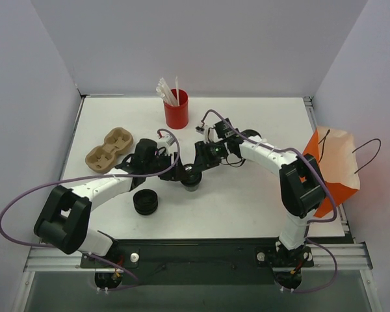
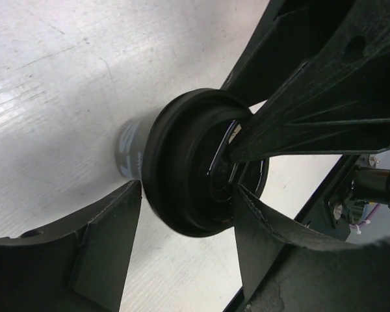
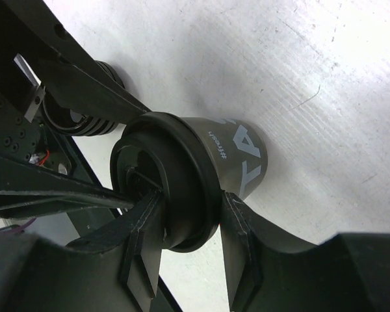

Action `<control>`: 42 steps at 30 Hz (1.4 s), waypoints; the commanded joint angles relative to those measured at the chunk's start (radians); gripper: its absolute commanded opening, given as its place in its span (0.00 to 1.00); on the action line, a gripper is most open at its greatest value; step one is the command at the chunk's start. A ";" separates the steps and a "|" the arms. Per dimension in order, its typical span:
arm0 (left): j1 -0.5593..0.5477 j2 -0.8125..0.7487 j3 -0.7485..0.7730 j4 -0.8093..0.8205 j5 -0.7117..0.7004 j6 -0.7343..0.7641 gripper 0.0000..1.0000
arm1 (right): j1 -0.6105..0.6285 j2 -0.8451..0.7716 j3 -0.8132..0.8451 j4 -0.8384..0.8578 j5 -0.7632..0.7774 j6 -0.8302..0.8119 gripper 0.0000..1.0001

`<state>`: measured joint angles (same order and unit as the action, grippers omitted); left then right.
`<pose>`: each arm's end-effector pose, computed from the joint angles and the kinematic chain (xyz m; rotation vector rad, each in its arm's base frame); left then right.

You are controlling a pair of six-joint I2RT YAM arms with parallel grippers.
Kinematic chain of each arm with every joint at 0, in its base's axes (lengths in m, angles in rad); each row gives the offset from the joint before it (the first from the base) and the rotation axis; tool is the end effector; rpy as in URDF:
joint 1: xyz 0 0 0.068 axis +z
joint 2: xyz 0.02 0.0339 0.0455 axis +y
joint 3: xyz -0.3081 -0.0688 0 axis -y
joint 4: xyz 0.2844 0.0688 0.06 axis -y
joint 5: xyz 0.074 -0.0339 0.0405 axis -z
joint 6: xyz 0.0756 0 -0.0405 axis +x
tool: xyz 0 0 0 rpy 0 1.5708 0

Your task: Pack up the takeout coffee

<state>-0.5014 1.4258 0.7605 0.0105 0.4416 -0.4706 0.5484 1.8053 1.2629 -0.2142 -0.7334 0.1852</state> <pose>0.2907 -0.1962 0.2033 0.2943 2.3308 -1.0011 0.3668 0.2834 0.2284 -0.8114 2.2527 1.2122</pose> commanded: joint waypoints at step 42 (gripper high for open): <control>-0.043 0.165 -0.095 0.118 -0.230 -0.106 0.51 | -0.125 -0.270 -0.244 0.247 0.123 0.407 0.59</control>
<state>-0.5385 1.5322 0.7109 0.3443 0.3264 -0.6338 0.4221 1.5482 1.1042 -0.1287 -0.6060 0.4759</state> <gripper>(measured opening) 0.536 0.593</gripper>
